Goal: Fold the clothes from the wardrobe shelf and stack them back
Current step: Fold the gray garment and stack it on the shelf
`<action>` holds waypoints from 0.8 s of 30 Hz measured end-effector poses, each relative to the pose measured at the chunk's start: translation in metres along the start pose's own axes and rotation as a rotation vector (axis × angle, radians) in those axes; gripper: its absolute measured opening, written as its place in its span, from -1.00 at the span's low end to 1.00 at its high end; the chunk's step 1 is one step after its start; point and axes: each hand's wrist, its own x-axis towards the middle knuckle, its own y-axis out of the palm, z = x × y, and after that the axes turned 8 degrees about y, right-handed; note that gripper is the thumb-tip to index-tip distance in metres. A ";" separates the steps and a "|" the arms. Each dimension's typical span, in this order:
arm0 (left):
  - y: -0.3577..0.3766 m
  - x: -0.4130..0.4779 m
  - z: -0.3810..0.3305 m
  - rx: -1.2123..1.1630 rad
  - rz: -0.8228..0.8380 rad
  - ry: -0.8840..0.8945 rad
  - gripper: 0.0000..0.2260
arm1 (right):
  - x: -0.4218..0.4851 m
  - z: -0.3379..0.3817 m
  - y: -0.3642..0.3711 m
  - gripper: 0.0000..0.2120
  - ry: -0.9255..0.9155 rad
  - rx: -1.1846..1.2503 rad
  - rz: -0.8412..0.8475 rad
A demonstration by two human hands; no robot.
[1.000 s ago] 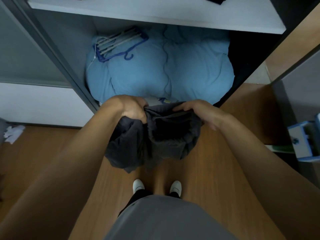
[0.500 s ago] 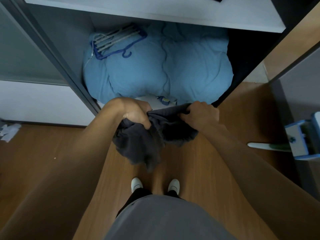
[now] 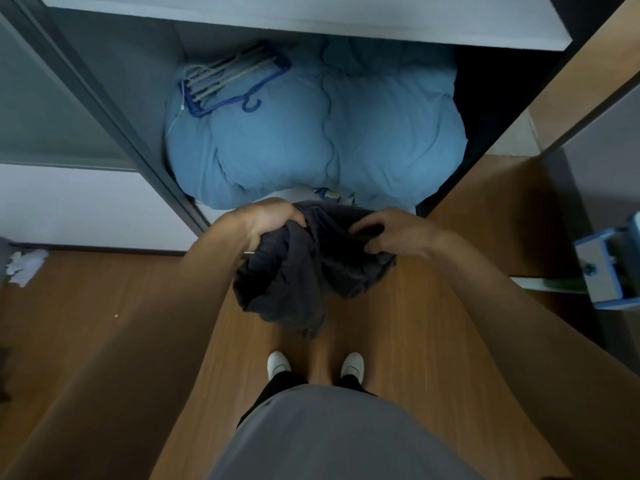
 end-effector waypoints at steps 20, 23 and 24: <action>0.025 0.008 -0.005 -0.822 -0.257 0.081 -0.70 | -0.009 0.003 0.038 -0.65 -0.134 0.259 -0.468; 0.028 0.004 -0.013 -0.806 -0.220 0.111 -0.72 | -0.007 0.004 0.035 -0.62 -0.151 0.157 -0.400; 0.028 0.004 -0.016 -0.820 -0.219 0.121 -0.72 | -0.007 0.006 0.035 -0.68 -0.171 0.167 -0.356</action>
